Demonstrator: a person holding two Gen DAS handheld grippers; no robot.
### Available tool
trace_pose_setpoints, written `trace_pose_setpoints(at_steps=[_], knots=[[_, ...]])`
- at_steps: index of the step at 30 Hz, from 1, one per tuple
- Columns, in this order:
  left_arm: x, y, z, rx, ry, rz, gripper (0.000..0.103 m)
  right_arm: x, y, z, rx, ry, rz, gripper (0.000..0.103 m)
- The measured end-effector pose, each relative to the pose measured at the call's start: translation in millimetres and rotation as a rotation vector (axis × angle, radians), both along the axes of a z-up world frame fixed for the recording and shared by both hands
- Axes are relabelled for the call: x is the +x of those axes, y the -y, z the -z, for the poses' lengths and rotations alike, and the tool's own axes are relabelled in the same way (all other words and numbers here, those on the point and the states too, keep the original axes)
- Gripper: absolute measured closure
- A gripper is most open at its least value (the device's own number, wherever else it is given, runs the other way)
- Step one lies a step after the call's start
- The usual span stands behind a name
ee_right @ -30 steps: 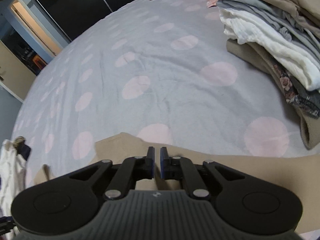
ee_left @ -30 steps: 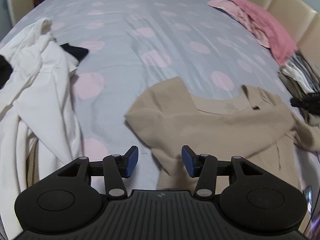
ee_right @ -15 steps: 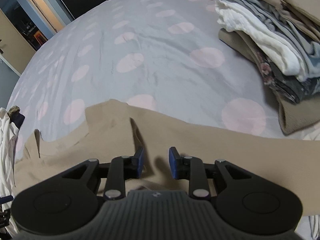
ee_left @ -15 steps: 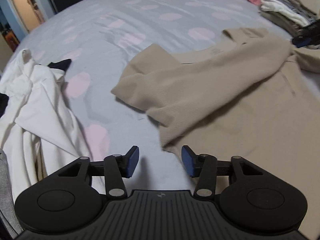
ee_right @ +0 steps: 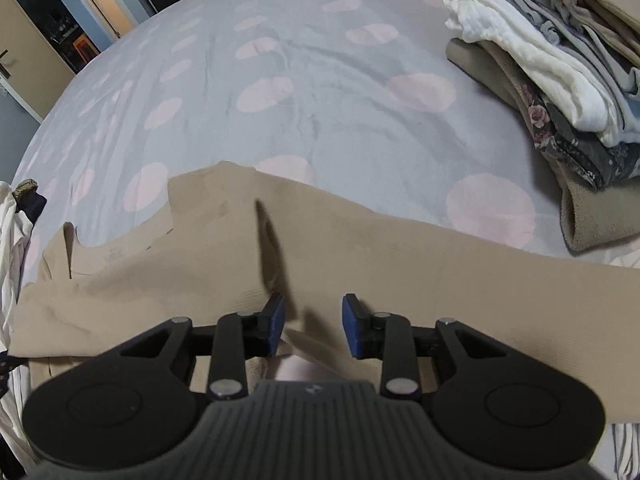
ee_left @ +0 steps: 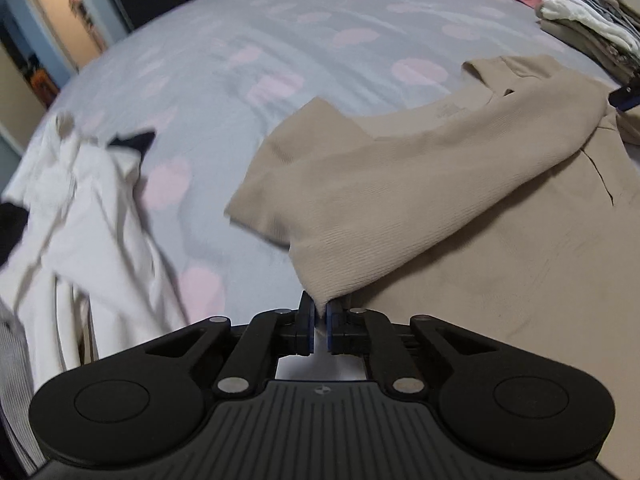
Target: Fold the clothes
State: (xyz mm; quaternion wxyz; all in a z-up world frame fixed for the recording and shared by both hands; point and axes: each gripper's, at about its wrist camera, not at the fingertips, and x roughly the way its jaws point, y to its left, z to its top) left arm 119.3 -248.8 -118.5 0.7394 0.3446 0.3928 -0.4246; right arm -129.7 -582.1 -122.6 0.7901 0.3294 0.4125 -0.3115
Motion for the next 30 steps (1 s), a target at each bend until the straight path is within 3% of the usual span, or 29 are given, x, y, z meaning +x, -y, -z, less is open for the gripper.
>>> trace_pose_setpoints(at_steps=[3,8,11,13,17,18,22,24,25,26,27,30], knots=[[8.9,-4.4,16.8,0.051,-0.053,-0.030,0.100,0.4,1.1,-1.0,-0.002,-0.002,0.010,0.069],[17.4,-5.8,8.2,0.135,-0.111,-0.036,0.098,0.3,0.4,-7.0,0.001,0.028,0.011,0.068],[30.4,-18.4,-7.7,0.089,-0.102,-0.057,0.090,-0.1,-0.1,-10.1,0.005,0.064,0.007,0.068],[43.4,-23.9,-22.4,-0.020,-0.120,-0.116,0.083,0.7,0.0,-10.5,0.022,0.093,0.009,0.068],[63.8,-21.9,-35.3,-0.221,-0.197,-0.214,0.057,12.6,-1.3,-6.8,0.058,0.121,0.004,0.065],[67.1,-18.2,-34.6,-0.253,-0.218,-0.231,0.057,16.4,-2.1,-5.4,0.066,0.120,-0.001,0.065],[61.7,6.7,-20.0,-0.259,-0.239,-0.211,0.059,31.1,-6.9,-0.9,0.098,0.117,-0.039,0.058],[54.8,21.4,-9.2,-0.189,-0.213,-0.184,0.081,38.7,-10.0,1.0,0.093,0.098,-0.051,0.060],[51.3,28.7,-3.7,-0.155,-0.200,-0.171,0.083,42.1,-11.5,0.8,0.088,0.086,-0.055,0.066],[48.7,31.0,0.1,-0.124,-0.187,-0.176,0.084,43.8,-12.8,-0.6,0.082,0.082,-0.058,0.092],[48.4,31.7,4.1,-0.110,-0.187,-0.182,0.085,43.3,-13.4,-5.0,0.065,0.090,-0.048,0.103],[50.9,29.4,13.2,-0.088,-0.190,-0.191,0.086,40.5,-11.8,-18.3,0.028,0.134,-0.011,0.102]])
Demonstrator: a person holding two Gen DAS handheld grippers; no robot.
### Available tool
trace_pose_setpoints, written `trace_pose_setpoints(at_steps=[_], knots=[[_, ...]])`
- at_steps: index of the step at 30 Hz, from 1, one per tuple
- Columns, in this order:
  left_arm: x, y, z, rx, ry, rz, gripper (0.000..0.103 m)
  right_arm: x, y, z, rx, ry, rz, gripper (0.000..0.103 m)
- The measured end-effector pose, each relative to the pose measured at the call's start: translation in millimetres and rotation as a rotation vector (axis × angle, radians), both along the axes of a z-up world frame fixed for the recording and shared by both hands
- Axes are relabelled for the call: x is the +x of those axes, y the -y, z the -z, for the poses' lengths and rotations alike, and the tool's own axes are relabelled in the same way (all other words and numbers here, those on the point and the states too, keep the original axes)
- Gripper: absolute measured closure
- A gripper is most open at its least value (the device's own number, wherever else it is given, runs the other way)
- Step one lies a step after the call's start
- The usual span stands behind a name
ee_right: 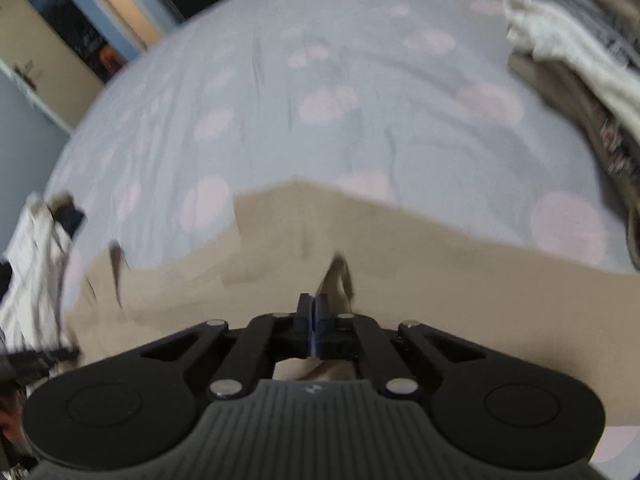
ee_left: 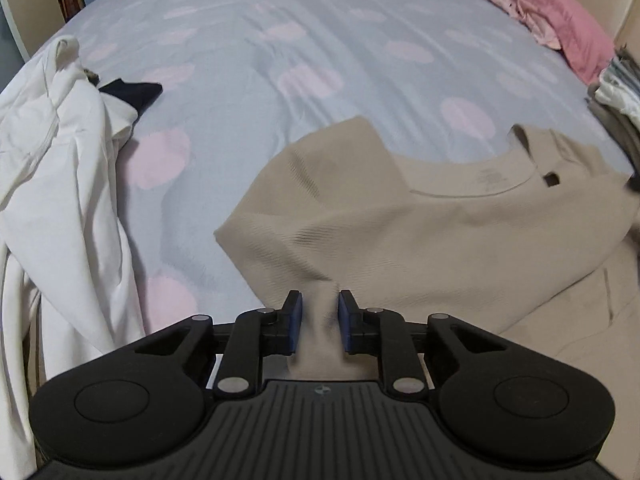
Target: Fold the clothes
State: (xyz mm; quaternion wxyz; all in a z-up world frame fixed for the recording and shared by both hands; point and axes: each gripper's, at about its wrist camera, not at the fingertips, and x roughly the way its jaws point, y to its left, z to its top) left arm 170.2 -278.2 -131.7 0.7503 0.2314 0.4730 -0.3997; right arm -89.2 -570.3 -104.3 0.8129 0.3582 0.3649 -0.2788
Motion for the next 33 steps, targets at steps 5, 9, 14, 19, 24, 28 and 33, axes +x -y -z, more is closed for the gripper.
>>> trace_pose_setpoints(at_steps=[5,9,14,19,24,28,33], knots=[[1.9,-2.5,3.7,0.001,-0.004,-0.011,0.086,-2.4,8.5,-2.6,-0.045,-0.033,0.037,0.095],[1.5,-2.6,3.3,0.001,-0.001,-0.008,0.086,-8.4,13.6,3.2,0.015,-0.031,0.023,0.080],[3.3,-1.8,3.6,0.000,-0.005,-0.009,0.085,-19.5,10.2,2.4,0.028,-0.026,-0.035,0.075],[-0.8,-2.1,-0.8,0.008,0.013,0.001,0.085,-21.7,4.9,-3.0,-0.022,-0.074,-0.036,0.075],[-11.0,-15.7,-19.4,0.017,0.072,0.017,0.077,-45.8,14.2,-17.4,-0.093,-0.103,0.029,0.065],[-21.9,-30.6,-41.5,-0.027,0.109,0.005,0.077,-86.9,29.1,-26.1,-0.125,-0.119,0.151,0.064],[-39.4,-42.1,-66.9,-0.088,0.147,-0.015,0.074,-151.8,42.3,-36.3,-0.153,-0.136,0.304,0.064]])
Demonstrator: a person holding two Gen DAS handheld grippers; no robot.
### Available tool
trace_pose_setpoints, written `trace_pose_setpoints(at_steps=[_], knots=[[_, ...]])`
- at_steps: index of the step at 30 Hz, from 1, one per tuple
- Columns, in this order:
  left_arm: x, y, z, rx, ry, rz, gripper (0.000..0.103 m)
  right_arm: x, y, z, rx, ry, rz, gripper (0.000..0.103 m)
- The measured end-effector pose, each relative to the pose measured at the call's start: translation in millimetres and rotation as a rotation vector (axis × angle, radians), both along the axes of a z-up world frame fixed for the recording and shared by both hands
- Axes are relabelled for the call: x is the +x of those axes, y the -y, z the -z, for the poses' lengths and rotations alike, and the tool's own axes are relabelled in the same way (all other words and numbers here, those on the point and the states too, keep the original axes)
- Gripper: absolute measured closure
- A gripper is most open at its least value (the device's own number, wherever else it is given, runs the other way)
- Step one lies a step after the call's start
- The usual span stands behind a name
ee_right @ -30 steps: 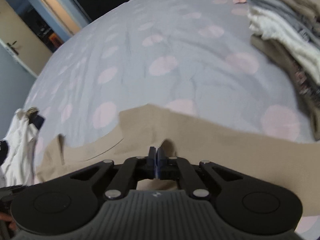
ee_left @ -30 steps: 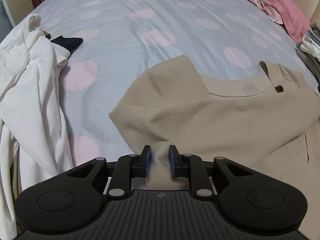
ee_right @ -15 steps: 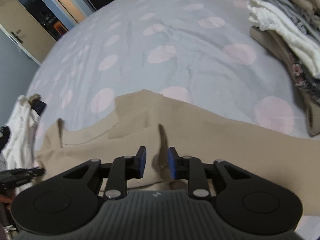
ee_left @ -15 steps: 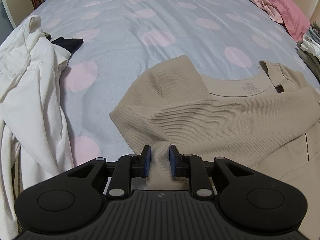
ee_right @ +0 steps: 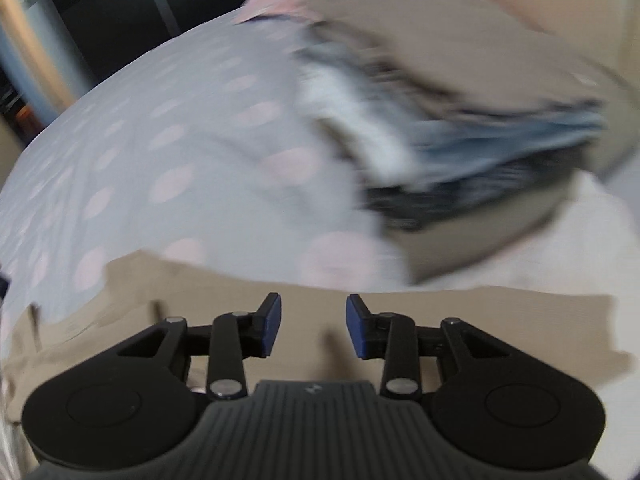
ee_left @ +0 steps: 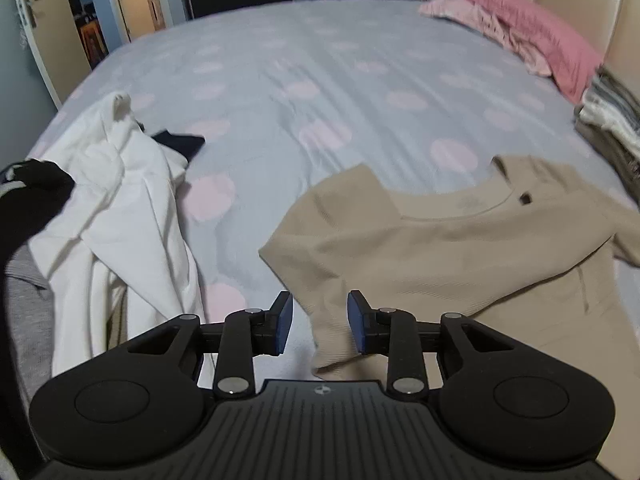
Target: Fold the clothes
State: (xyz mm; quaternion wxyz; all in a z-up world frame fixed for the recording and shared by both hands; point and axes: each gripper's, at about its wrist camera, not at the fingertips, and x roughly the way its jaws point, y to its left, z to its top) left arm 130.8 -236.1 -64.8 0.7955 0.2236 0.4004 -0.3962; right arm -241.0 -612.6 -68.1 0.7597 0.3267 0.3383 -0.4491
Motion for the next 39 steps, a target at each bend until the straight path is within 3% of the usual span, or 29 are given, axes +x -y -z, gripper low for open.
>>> trace_pose_setpoints(at_steps=[10,17,23,28,30,32,39], knots=[[-31.3,-11.4,-28.6,-0.055,0.033,-0.003,0.068,-158.7,-6.2,-24.8,-0.110,0.064,0.258,0.062],[-48.3,-16.6,-29.6,-0.076,0.005,-0.047,0.067,-218.0,-1.5,-3.5,-0.036,0.120,0.374,0.062],[-63.3,-14.2,-20.6,-0.042,0.020,-0.034,0.066,-224.2,11.3,29.0,0.106,0.202,0.429,0.062],[-68.0,-12.1,-15.4,-0.037,0.027,-0.024,0.061,-217.3,19.3,43.4,0.116,0.172,0.445,0.063],[-67.0,-10.9,-12.8,-0.028,0.027,-0.027,0.061,-213.7,23.1,45.2,0.111,0.172,0.450,0.072],[-66.6,-10.7,-12.3,-0.025,0.028,-0.034,0.061,-210.4,24.7,43.8,0.102,0.181,0.456,0.098],[-60.4,-10.9,-17.9,-0.083,-0.016,-0.051,0.061,-167.5,4.7,-20.8,-0.057,0.252,0.368,0.100]])
